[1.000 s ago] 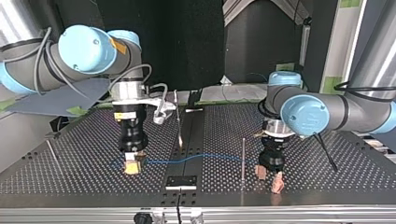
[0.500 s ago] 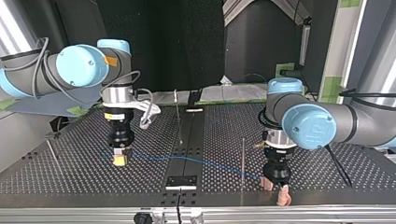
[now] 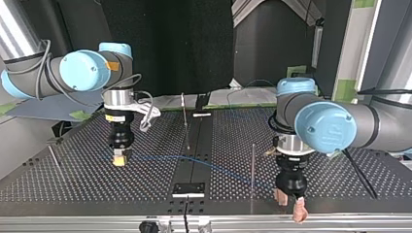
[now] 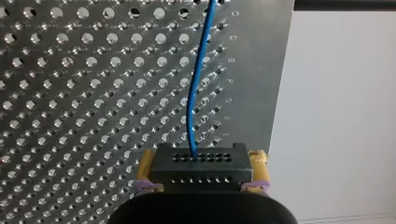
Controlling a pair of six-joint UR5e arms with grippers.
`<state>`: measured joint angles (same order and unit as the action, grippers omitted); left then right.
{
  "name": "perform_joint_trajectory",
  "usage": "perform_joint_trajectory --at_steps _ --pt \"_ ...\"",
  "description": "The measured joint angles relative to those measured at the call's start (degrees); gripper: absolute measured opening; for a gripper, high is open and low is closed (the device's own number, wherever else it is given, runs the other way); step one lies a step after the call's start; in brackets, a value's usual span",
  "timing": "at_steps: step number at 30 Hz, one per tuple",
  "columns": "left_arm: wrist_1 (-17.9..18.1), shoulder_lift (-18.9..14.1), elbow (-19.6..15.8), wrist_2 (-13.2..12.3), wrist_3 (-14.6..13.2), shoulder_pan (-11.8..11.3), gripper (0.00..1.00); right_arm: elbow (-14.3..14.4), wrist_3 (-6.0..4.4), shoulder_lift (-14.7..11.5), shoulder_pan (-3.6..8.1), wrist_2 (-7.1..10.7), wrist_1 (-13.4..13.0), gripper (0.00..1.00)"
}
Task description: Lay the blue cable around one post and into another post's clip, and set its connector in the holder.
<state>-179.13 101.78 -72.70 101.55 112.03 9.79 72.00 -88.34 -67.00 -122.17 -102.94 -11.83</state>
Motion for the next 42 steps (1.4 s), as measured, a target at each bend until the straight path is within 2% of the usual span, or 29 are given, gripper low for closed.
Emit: perform_joint_trajectory --at_steps 6,11,16,24,29,33,42 --pt "2.2 -2.3 -2.3 -1.3 0.2 0.2 1.00 0.2 -0.05 0.1 0.03 0.02 0.3 0.00" --pt "4.6 -3.2 -4.8 -2.4 0.3 0.1 1.00 2.0 -0.22 0.2 0.09 0.01 -1.4 0.00" --pt "7.1 -1.5 -7.2 -2.7 -0.4 0.3 1.00 2.8 -0.39 0.3 0.18 0.07 -2.5 0.00" --pt "11.1 2.2 -11.2 -2.8 -1.0 0.2 1.00 3.3 -0.37 0.4 0.48 0.05 -2.5 0.00" --pt "12.4 4.3 -13.7 -2.9 -1.7 0.5 1.00 5.0 -0.49 0.5 0.90 -0.03 -4.0 0.00" --pt "12.7 5.0 -15.6 -3.1 -1.9 0.7 1.00 6.9 -0.92 0.6 1.31 -0.06 -5.9 0.00" --pt "13.0 5.1 -16.6 -3.3 -1.7 0.7 1.00 11.9 -3.19 1.2 2.09 -0.50 -11.0 0.00"
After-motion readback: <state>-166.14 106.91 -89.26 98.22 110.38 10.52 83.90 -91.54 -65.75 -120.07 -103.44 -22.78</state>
